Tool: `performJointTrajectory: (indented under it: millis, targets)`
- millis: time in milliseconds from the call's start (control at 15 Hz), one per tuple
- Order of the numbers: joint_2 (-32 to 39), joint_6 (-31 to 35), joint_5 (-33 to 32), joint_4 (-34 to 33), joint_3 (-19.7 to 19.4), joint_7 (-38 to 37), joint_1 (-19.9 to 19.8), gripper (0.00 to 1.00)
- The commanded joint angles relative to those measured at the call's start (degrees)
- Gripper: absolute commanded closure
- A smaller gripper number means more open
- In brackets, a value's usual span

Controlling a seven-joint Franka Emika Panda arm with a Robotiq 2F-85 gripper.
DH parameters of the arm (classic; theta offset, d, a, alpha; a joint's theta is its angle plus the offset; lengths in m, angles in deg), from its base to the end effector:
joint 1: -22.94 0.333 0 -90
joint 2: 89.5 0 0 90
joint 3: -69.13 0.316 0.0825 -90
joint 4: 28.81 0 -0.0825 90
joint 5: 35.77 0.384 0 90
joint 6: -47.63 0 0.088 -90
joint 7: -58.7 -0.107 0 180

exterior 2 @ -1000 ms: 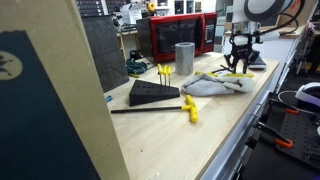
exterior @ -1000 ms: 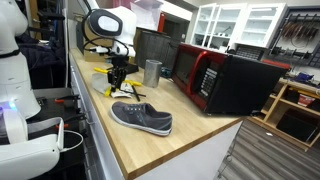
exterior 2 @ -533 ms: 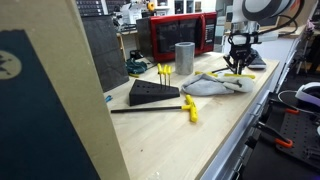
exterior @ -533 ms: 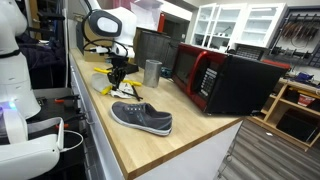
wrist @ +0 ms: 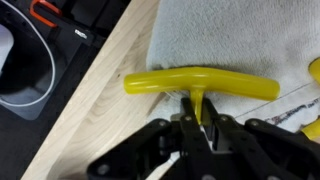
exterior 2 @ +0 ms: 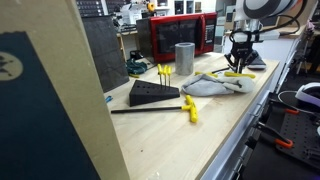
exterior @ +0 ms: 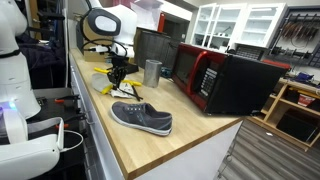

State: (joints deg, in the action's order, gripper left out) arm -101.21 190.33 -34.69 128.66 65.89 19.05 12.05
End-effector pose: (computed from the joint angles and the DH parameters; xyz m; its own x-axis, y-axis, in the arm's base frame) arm 0.3717 -0.0925 0.2765 0.5784 -0.8139 -0.0556 -0.8144 -0.5800 0.0174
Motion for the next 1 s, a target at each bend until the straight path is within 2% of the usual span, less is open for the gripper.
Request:
performJointTrajectory:
  millis: [0,400,467,533,933]
  targets:
    - [-1.5,-0.6,4.6,0.2,-0.5,-0.3,0.6,0.96]
    - [-2.3,-0.1,7.3,-0.3,0.9,-5.1,1.1,0.96]
    - [-2.7,-0.1,7.1,-0.2,1.2,-5.8,1.3,0.61]
    - [-3.1,-0.2,6.9,-0.1,1.5,-6.3,1.4,0.6]
    - [-5.3,-0.2,7.3,0.4,2.8,-5.9,2.7,0.16]
